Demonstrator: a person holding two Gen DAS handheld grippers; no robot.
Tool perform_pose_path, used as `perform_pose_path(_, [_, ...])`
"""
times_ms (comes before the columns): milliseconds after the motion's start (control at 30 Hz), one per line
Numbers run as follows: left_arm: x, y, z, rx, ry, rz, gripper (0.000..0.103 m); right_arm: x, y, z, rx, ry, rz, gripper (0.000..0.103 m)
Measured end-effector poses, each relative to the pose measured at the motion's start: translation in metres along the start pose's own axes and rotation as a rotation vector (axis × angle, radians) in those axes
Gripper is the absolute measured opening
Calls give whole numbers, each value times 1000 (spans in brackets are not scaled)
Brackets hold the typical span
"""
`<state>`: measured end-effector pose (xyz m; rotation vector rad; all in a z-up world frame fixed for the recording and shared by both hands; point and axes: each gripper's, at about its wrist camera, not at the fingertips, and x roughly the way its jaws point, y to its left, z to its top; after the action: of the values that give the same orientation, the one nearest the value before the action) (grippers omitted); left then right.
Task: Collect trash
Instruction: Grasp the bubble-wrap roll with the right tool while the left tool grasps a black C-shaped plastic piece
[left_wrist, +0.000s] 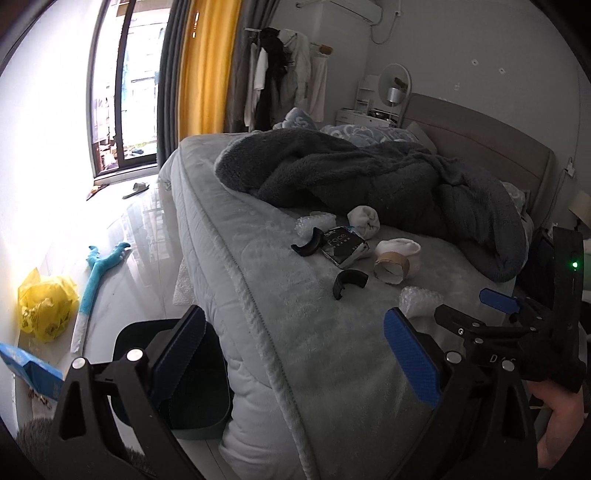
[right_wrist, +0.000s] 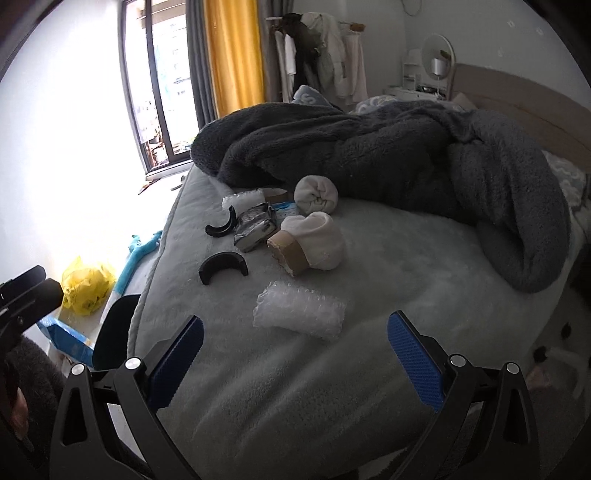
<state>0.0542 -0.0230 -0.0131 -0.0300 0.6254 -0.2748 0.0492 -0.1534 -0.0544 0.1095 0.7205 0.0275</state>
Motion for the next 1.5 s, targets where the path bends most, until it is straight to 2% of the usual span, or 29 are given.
perform_pose_path(100, [13, 2, 4, 7, 19, -35, 96, 12, 1, -2, 7, 18, -9, 100])
perform_pose_path(167, [23, 3, 8, 23, 35, -52, 88, 19, 1, -3, 10, 22, -21, 100])
perform_pose_path(267, [40, 3, 14, 61, 53, -78, 83, 29, -3, -3, 32, 16, -36, 100])
perform_pose_path(367, [55, 6, 19, 52, 49, -170, 80, 40, -7, -2, 56, 19, -48, 100])
perform_pose_path(433, [64, 5, 21, 64, 46, -198, 77, 47, -9, -2, 66, 24, -52, 100])
perform_pose_path(700, [111, -5, 19, 155, 152, -281, 58, 65, -14, -6, 59, 49, -38, 92])
perform_pose_path(800, [122, -11, 16, 188, 170, -297, 58, 69, -13, -4, 52, 47, -19, 89])
perform_pose_path(933, [132, -20, 9, 220, 194, -329, 57, 74, -18, -2, 68, 56, -3, 76])
perform_pose_path(1033, [137, -28, 8, 251, 190, -343, 51, 74, -20, -2, 73, 56, 12, 72])
perform_pose_path(1167, [141, -30, 11, 232, 165, -355, 50, 72, -24, -1, 80, 55, 35, 70])
perform_pose_path(1500, [162, -44, 15, 223, 166, -363, 50, 56, -31, 2, 76, 11, 85, 68])
